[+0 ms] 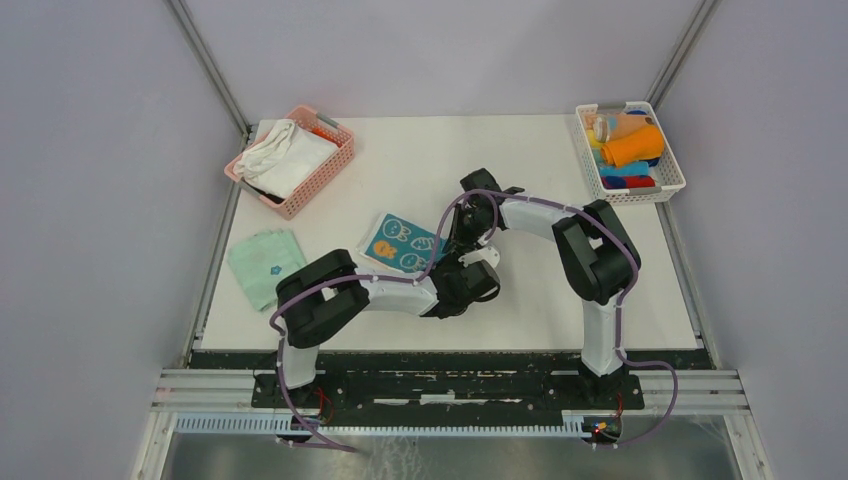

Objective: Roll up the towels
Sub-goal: Roll the towel at the center of the board.

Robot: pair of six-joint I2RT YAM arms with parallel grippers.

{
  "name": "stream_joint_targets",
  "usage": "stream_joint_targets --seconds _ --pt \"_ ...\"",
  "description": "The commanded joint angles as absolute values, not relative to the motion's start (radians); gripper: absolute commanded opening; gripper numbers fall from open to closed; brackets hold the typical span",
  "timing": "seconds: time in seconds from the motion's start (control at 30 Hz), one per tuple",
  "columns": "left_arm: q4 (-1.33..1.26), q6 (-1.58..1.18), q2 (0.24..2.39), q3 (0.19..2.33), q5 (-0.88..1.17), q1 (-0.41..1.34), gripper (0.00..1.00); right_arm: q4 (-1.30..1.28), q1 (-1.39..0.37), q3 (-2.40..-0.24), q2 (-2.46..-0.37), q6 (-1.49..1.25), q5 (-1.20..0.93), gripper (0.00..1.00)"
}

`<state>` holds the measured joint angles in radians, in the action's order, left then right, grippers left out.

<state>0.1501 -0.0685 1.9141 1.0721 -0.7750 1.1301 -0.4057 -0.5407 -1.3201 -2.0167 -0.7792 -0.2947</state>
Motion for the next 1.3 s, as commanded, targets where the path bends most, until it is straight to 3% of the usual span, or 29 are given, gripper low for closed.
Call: stream_joint_targets --seconds 0.0,0.47,0.63,0.83,1.0,1.13,1.27 --pt "0.161 -0.010 1.948 1.091 -0.843 1.129 0.50 -0.462 -0.546 -1.322 -2.060 -0.750 -0.286 0.22" --pt "0.209 -0.019 1.987 1.118 -0.869 1.121 0.55 -0.459 -0.546 -1.325 -2.067 -0.742 -0.316 0.22" --pt "0.284 -0.107 1.994 1.106 -0.842 1.110 0.46 -0.454 -0.545 -1.330 -2.051 -0.742 -0.327 0.22" --pt "0.366 -0.236 1.955 1.070 -0.782 1.097 0.24 -0.434 -0.535 -1.329 -2.015 -0.743 -0.345 0.23" --pt "0.283 -0.302 1.818 0.990 -0.508 1.029 0.16 -0.362 -0.529 -1.306 -1.950 -0.742 -0.400 0.28" --pt "0.122 -0.380 1.685 0.879 -0.142 0.890 0.14 -0.249 -0.519 -1.253 -1.868 -0.778 -0.436 0.38" --pt "-0.003 -0.476 1.626 0.784 0.100 0.763 0.13 -0.072 -0.492 -1.150 -1.791 -0.852 -0.468 0.50"
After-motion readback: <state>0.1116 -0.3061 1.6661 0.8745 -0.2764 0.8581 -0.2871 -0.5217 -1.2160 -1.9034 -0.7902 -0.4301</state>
